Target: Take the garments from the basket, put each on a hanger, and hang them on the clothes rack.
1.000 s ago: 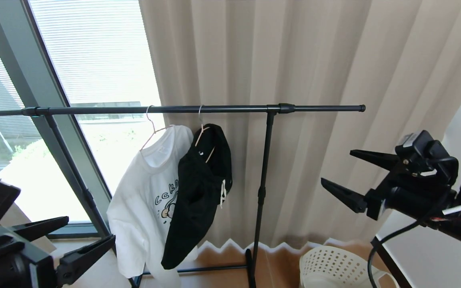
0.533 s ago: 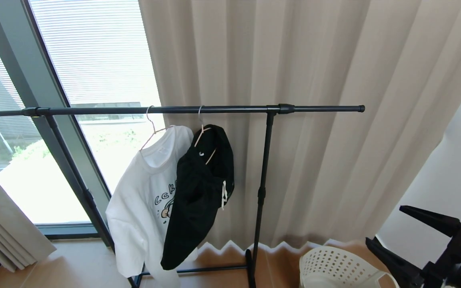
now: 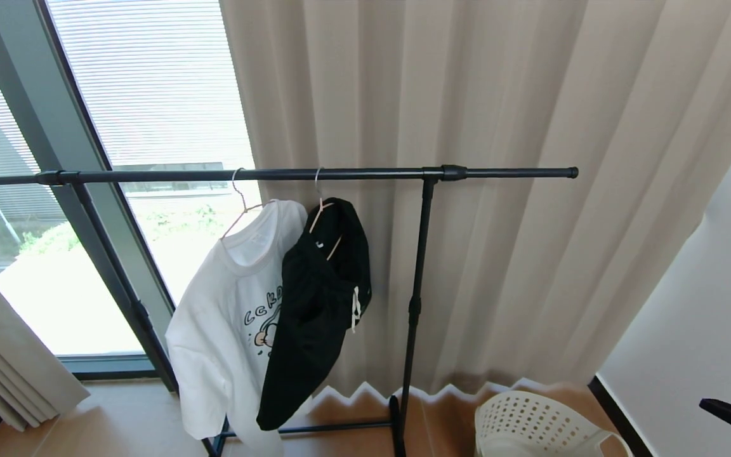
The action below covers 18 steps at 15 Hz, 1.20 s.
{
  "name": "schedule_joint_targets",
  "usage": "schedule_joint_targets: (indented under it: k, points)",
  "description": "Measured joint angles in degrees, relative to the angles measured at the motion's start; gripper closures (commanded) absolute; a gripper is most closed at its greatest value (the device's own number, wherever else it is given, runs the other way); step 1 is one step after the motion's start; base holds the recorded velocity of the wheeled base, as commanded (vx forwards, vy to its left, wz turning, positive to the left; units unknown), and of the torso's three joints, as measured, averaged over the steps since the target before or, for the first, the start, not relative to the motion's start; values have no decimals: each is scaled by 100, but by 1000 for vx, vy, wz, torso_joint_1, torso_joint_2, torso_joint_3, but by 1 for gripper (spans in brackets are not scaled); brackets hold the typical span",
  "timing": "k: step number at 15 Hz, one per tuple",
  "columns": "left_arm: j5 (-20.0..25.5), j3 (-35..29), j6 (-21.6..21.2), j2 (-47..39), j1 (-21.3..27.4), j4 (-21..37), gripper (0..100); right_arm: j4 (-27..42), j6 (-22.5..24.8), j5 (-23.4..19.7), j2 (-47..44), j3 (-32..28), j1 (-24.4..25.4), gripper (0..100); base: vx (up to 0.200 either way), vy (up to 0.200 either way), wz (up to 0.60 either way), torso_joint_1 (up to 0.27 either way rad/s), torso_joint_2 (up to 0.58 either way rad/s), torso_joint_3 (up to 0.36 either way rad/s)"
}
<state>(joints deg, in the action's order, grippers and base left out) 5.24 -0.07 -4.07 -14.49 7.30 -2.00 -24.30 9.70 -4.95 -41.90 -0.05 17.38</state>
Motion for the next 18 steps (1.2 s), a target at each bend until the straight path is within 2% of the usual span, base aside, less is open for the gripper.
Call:
schedule_joint_targets:
  k: [3, 5, 6, 9, 12, 18]
  points:
    - [0, 5, 2, 141, -182, 0, 0, 1337, 12, 451, 1254, 2, -5, 0, 0, 0, 0, 0, 0, 0]
    - [-2, 7, 2, 236, -216, 1, 0, 1833, -322, 691, 1916, 5, -7, 0, 0, 0, 0, 0, 0, 0]
    - [-5, 7, 2, 282, -232, 1, 0, 1886, -502, 735, 2161, 5, -11, 0, 0, 0, 0, 0, 0, 0]
    - [-18, 7, 5, 364, -271, 0, 0, 1904, -558, 759, 2683, 5, -182, 0, 0, 0, 0, 0, 0, 0]
    - [-16, 7, -11, 397, -667, 1, 0, 1897, -558, 759, 3184, 5, -630, 0, 0, 0, 0, 0, 0, 0]
    - [-16, 7, -13, 627, -1107, 1, 0, 1894, -558, 817, 3576, 5, -1102, 0, 0, 0, 0, 0, 0, 0]
